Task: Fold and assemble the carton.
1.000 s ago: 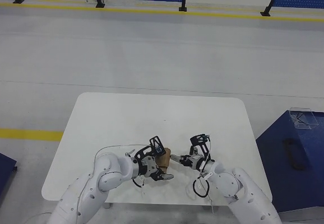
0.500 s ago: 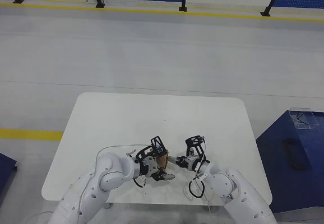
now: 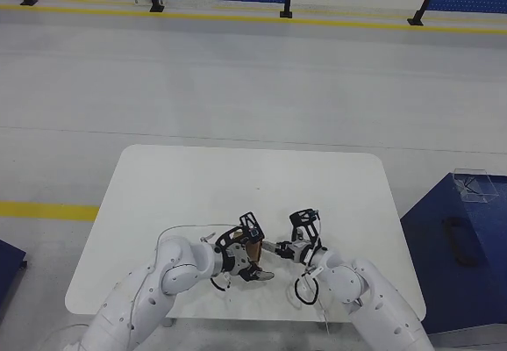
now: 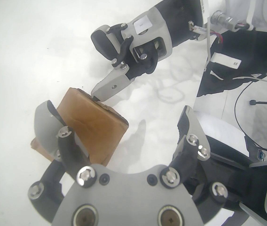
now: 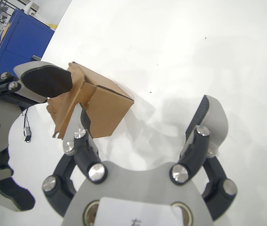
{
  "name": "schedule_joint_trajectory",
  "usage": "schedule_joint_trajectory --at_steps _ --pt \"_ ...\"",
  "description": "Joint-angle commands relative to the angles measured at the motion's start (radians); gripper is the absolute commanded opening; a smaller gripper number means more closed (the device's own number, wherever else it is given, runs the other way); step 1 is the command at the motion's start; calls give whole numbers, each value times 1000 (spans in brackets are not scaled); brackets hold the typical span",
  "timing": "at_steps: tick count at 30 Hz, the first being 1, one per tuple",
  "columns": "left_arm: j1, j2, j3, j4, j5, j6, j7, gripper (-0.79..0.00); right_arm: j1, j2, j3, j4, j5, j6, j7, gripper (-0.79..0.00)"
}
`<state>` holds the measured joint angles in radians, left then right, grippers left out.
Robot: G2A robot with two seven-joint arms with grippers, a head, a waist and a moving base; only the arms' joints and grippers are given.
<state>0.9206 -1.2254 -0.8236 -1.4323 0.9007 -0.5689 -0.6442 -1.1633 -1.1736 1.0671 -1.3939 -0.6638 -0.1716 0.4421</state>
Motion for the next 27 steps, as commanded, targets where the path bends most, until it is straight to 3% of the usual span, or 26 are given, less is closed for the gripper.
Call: schedule_joint_trajectory --at_steps 1,7,22,27 --pt "-6 -3 5 6 -2 2 0 0 -3 0 10 -5 13 -2 1 0" --pt "-8 -3 -4 1 -7 7 11 0 -4 -3 9 -18 26 2 9 0" --pt "64 29 -98 -100 4 -5 14 0 30 -31 -69 27 -42 69 -31 0" --pt "88 38 -142 -138 40 56 41 0 21 -33 -64 9 -20 70 -26 0"
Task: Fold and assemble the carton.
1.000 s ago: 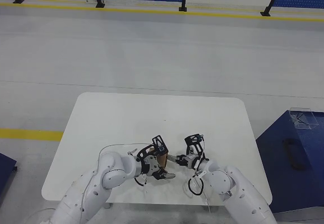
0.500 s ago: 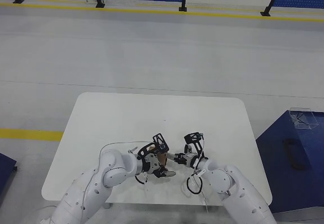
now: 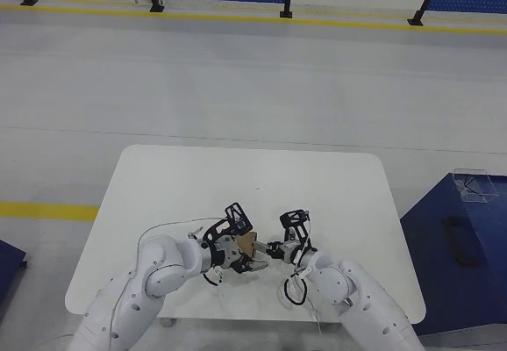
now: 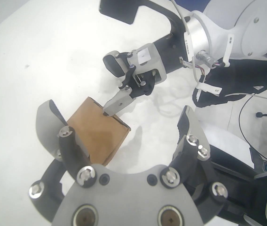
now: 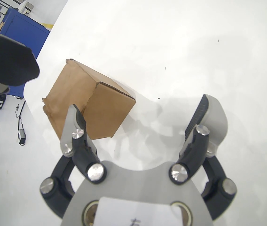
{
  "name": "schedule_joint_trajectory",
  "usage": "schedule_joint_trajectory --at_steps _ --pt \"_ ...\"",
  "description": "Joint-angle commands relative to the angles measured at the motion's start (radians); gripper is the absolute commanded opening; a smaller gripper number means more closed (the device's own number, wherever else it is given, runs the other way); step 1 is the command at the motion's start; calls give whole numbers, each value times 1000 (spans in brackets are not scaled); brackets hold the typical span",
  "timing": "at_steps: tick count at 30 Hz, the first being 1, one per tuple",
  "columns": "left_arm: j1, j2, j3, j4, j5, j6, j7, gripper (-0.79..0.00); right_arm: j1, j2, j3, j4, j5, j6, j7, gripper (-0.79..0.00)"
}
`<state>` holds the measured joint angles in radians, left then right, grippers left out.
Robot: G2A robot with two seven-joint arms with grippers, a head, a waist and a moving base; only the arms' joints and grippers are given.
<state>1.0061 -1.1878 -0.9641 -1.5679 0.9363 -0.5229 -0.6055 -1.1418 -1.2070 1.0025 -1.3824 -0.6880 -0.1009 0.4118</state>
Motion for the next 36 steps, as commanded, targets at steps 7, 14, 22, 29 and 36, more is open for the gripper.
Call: schedule_joint_trajectory --at_steps 7,14,22,29,36 --pt "2 0 -2 -2 4 10 3 0 -1 0 1 -2 4 -1 4 0" --pt "-3 22 -55 20 44 -181 38 0 -41 12 89 -57 90 -31 -15 0" --pt "-75 45 -105 122 -21 -462 30 0 -68 19 127 -86 120 -37 -5 0" --pt "-75 45 -105 122 -21 -462 30 0 -68 19 127 -86 120 -37 -5 0" --pt "-169 53 9 208 -60 -489 -8 0 -75 18 126 -87 120 -29 -16 0"
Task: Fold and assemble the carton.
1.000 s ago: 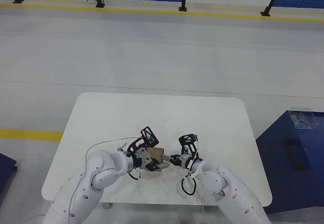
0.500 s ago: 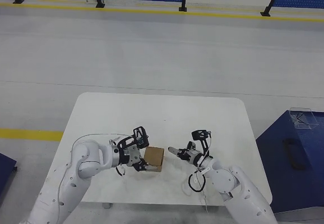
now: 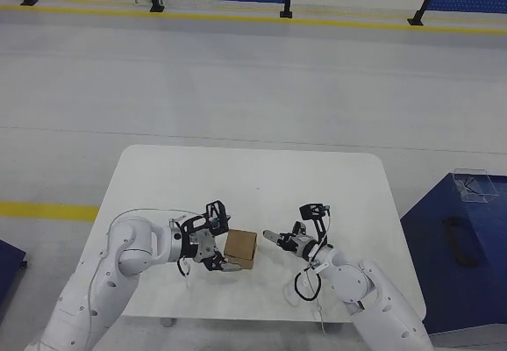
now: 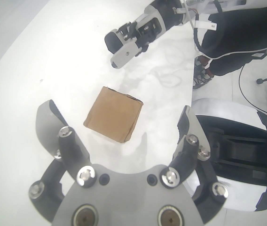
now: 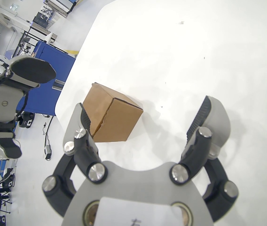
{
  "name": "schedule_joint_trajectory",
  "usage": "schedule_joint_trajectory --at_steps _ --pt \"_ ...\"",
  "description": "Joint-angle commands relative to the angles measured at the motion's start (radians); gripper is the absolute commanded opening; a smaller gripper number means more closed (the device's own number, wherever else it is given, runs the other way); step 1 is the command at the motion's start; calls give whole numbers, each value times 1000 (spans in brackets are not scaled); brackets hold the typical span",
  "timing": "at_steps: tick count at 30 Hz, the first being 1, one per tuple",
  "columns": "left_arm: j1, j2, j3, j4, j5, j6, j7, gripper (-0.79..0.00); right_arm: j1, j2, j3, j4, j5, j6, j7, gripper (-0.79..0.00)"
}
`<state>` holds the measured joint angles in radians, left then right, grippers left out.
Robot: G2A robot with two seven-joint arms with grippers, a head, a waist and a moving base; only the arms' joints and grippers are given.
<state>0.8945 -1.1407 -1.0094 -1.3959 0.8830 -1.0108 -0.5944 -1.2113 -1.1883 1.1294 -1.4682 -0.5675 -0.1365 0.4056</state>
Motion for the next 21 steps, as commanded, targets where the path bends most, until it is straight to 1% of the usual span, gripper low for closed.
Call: schedule_joint_trajectory --at_steps 1,2,4,7,20,21 --pt "-83 10 83 47 -1 -2 -23 0 -9 -1 -1 -4 -4 13 -19 0" --pt "-119 16 130 68 10 -2 -25 0 -14 -2 -2 -6 -11 23 -34 0" --pt "-194 28 224 118 36 -2 10 0 -24 -5 -2 -8 -2 45 -56 0" --pt "-296 42 372 187 102 -2 144 0 -34 -8 8 -13 19 80 -84 0" --pt "-296 42 372 187 102 -2 144 0 -34 -8 8 -13 19 80 -84 0" --pt "-334 37 453 218 199 -2 91 0 -35 -6 16 11 -53 153 -113 0"
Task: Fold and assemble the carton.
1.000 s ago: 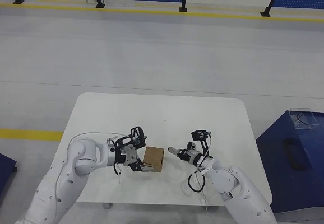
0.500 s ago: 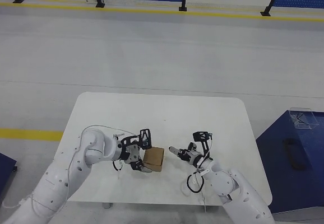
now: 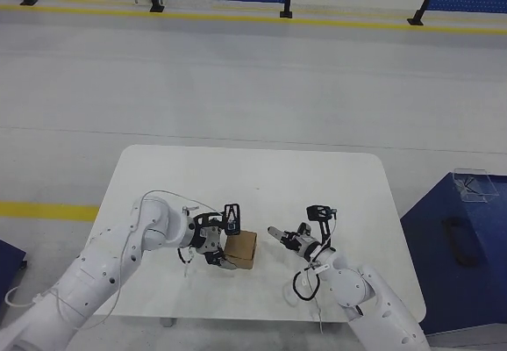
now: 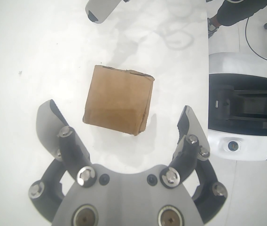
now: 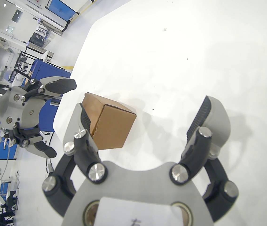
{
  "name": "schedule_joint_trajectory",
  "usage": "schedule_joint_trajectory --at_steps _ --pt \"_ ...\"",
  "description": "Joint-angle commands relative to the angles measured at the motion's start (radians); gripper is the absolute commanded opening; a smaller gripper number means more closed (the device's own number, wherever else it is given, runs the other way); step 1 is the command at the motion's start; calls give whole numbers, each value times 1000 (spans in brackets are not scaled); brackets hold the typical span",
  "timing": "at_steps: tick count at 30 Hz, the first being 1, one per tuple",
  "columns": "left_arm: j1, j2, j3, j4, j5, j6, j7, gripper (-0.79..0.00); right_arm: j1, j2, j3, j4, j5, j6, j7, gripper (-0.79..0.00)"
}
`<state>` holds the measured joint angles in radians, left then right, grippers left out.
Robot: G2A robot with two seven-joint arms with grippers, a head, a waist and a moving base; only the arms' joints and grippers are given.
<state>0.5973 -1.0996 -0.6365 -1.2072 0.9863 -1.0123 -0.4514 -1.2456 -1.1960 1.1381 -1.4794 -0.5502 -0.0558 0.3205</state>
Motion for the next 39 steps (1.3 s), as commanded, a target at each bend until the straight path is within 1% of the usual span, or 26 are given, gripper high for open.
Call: schedule_joint_trajectory --at_steps 1,2,3,4,5,10,12,15,19,23,27,32,33,34,36,37,39 --pt "-92 -19 156 77 127 0 -28 0 -7 -1 -8 1 -122 128 -56 0" --pt "-134 -34 210 127 133 0 19 0 -14 -4 -19 -12 -137 163 -74 0" --pt "-168 -49 248 182 131 0 61 0 -15 -7 -22 -15 -138 194 -85 0" --pt "-196 -63 267 241 128 0 91 0 -14 -9 -23 -17 -134 208 -86 0" --pt "-204 -68 272 260 129 0 96 0 -14 -9 -23 -17 -134 208 -86 0" --pt "-204 -68 272 260 129 0 96 0 -14 -9 -23 -17 -134 208 -86 0" --pt "-192 -68 276 251 146 1 105 0 -14 -9 -23 -17 -134 208 -86 0" --pt "-189 -65 270 253 154 0 171 0 -14 -9 -23 -17 -134 208 -86 0" --pt "-203 -69 293 256 152 0 241 0 -16 -9 -23 -17 -132 206 -87 0" --pt "-228 -74 353 276 136 0 339 0 -24 -9 -8 -19 -128 197 -87 0" --pt "-265 -84 457 310 122 0 438 0 -27 -11 -2 -20 -131 197 -81 0" --pt "-260 -106 467 337 167 0 472 0 -30 -13 0 -24 -153 202 -81 0" --pt "-259 -109 467 343 173 0 478 -28 -31 -14 1 -24 -154 202 -81 0" --pt "-258 -113 467 347 180 0 485 -89 -31 -15 2 -24 -152 203 -80 0" --pt "-256 -119 467 356 195 0 497 -142 -30 -16 3 -25 -146 202 -76 0" --pt "-256 -121 467 360 202 0 503 -151 -30 -17 2 -25 -147 202 -75 0" --pt "-255 -125 467 369 217 0 515 -357 -30 -19 0 -24 -148 204 -76 0"
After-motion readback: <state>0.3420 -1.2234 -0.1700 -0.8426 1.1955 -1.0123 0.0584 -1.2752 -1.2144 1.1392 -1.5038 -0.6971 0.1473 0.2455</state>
